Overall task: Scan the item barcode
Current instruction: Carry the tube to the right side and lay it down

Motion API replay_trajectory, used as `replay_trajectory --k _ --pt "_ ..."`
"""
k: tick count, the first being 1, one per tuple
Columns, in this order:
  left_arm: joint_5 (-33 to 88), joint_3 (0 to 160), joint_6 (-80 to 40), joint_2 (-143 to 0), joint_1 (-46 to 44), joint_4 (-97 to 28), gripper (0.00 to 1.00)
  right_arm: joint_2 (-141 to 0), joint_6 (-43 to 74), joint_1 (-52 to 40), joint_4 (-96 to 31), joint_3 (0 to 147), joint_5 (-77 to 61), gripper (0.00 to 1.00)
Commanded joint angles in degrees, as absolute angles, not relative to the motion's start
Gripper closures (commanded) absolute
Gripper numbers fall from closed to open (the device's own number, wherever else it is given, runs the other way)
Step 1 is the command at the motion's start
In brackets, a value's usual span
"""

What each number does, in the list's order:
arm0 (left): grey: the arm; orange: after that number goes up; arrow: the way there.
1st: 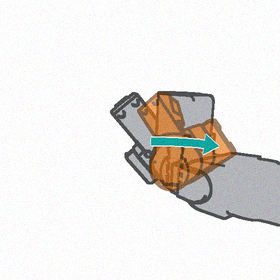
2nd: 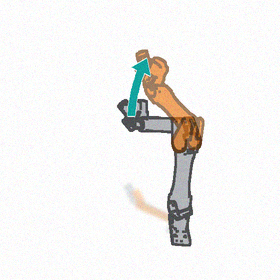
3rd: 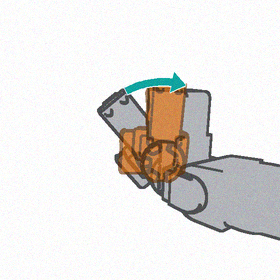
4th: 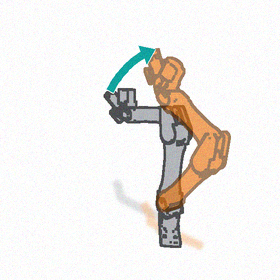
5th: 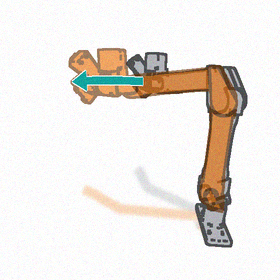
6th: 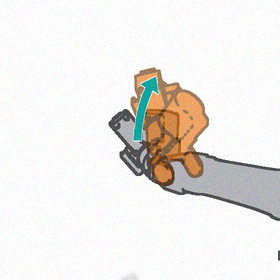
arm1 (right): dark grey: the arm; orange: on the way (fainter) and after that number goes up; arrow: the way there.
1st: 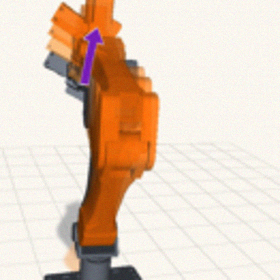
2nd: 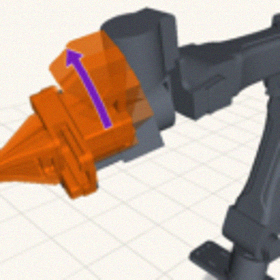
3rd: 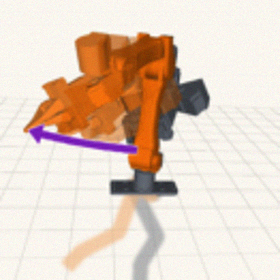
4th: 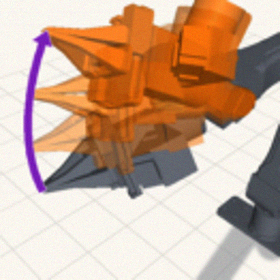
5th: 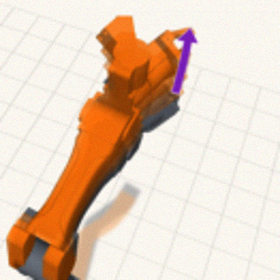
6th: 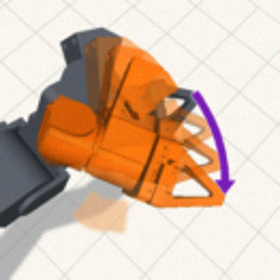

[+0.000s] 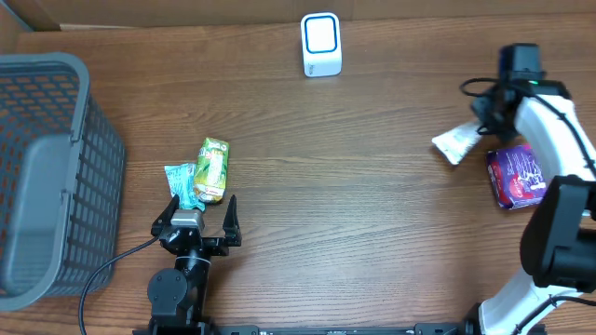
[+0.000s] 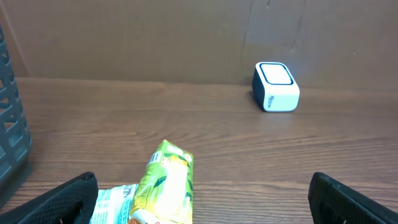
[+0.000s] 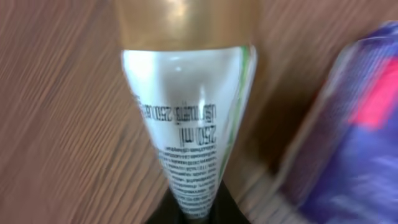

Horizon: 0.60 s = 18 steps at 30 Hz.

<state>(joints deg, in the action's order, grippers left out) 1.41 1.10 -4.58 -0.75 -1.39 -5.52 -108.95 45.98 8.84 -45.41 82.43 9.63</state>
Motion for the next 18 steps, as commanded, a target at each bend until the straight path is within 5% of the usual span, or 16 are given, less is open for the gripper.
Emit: replay_trajectory --k 1,6,18 --pt "1.0 0.7 -5.6 -0.3 -1.0 -5.3 0.00 -107.4 44.9 10.8 -46.7 82.4 9.8 0.65" --pt "1.0 0.7 -5.6 -0.3 -1.0 -5.3 0.01 -107.4 39.6 11.9 -51.1 82.8 7.8 0.27" --pt "1.0 0.7 -5.6 -0.3 -1.0 -5.3 0.00 -103.5 20.9 2.6 -61.1 94.6 -16.6 0.06"
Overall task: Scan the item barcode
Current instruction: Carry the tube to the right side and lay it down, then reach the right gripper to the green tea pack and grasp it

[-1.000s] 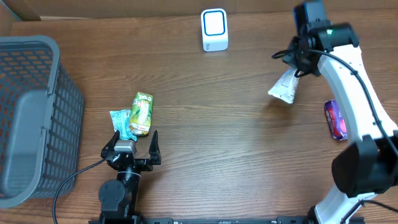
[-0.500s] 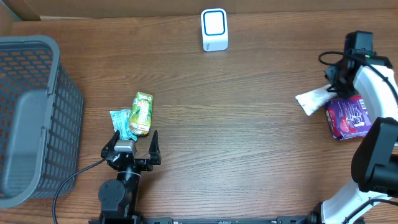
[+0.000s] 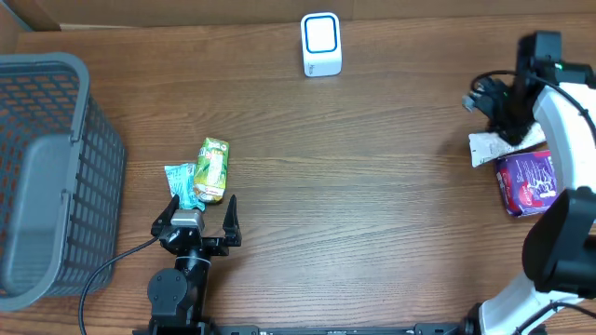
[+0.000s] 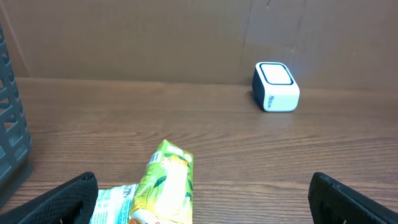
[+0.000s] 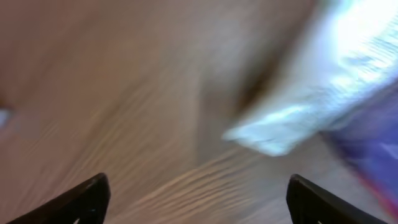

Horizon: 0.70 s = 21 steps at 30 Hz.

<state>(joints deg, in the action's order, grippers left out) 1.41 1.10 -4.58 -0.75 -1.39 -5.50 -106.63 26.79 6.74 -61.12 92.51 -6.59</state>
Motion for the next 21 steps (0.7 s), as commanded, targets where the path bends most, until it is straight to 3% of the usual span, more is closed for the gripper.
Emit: replay_trajectory --k 1,10,15,16,21 --pt "1.0 0.7 -5.6 -0.3 -1.0 -5.3 0.00 -103.6 20.9 1.3 -60.6 94.5 -17.7 0.06" --pt "1.0 0.7 -5.6 -0.3 -1.0 -5.3 0.00 -106.8 24.7 -16.8 -49.4 92.8 -18.8 0.06" --pt "1.0 0.7 -5.6 -0.3 -1.0 -5.3 0.00 -113.2 31.3 -26.9 -34.8 92.9 -19.3 0.05" --pt "1.0 0.7 -5.6 -0.3 -1.0 -5.3 0.00 -114.9 31.8 -28.5 -32.2 93.3 -20.3 0.00" --pt "1.0 0.7 -5.6 -0.3 -1.0 -5.3 0.00 -123.1 31.7 -34.8 -29.5 101.3 -21.2 0.00"
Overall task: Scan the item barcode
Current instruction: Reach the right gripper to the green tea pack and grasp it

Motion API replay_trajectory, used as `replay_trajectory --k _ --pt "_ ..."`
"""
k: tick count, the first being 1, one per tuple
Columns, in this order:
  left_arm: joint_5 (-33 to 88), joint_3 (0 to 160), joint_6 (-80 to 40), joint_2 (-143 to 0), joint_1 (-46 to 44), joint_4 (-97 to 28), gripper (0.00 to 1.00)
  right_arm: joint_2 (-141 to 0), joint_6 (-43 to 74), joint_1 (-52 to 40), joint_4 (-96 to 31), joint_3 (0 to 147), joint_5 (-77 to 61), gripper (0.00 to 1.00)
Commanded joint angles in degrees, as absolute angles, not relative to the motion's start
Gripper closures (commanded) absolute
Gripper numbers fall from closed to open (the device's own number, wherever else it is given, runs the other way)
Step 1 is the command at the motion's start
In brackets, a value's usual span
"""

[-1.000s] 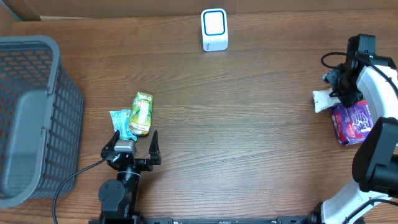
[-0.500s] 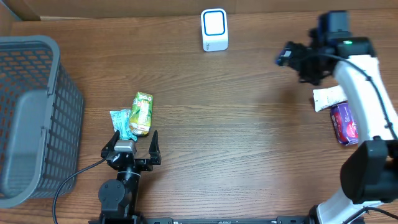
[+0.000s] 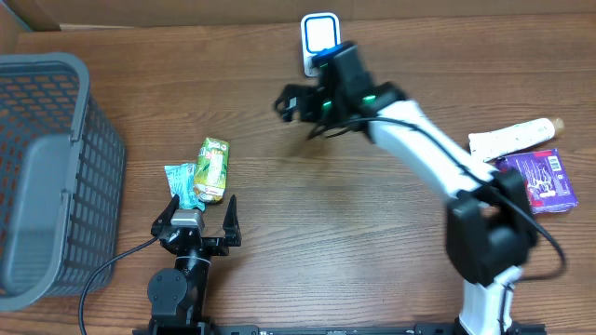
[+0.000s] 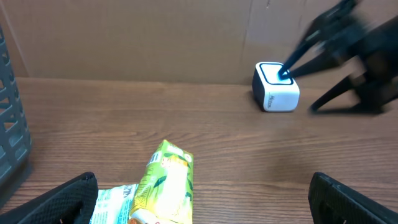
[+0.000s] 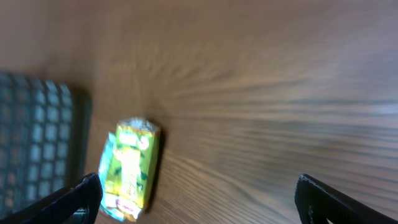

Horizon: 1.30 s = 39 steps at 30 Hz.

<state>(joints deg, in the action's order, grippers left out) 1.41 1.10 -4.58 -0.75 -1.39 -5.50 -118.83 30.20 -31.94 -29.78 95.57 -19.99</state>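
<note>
A green juice carton (image 3: 212, 169) lies at the near left of the table beside a teal packet (image 3: 180, 183). Both show in the left wrist view, carton (image 4: 168, 186) and packet (image 4: 112, 205), just ahead of my open left gripper (image 4: 202, 208). The white scanner (image 3: 321, 42) stands at the far edge. My right gripper (image 3: 293, 104) hangs open and empty in front of the scanner, its camera facing the carton (image 5: 130, 171). A white tube (image 3: 512, 138) and a purple packet (image 3: 535, 181) lie at the far right.
A grey mesh basket (image 3: 47, 167) takes up the left edge of the table. The right arm (image 4: 348, 56) stretches across the table from the right, passing in front of the scanner (image 4: 275, 87). Cardboard walls stand behind the table.
My right gripper, open beside the white tube and purple packet at the far right, now hangs in front of the scanner, facing the green carton. The left gripper has not moved.
The white tube was first in my right gripper above the table's right side. Then the gripper stood open and the tube lay beside the purple packet. Now the right arm reaches across to the scanner's front, with the tube left at the right.
</note>
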Motion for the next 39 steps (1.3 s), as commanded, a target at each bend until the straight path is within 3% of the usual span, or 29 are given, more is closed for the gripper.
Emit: replay_trajectory --k 1,8,26,39 --pt "1.0 0.7 -5.6 -0.3 -1.0 -5.3 0.00 -125.3 31.5 -36.1 -30.4 104.5 -21.1 0.00" --pt "1.0 0.7 -5.6 -0.3 -1.0 -5.3 0.00 -135.2 31.5 -41.4 -30.9 115.0 -20.6 0.00" --pt "1.0 0.7 -5.6 -0.3 -1.0 -5.3 0.01 -141.3 25.0 -49.8 -27.0 114.8 -9.6 0.00" --pt "1.0 0.7 -5.6 -0.3 -1.0 -5.3 0.01 -141.3 25.1 -49.3 -30.1 114.7 -7.6 0.00"
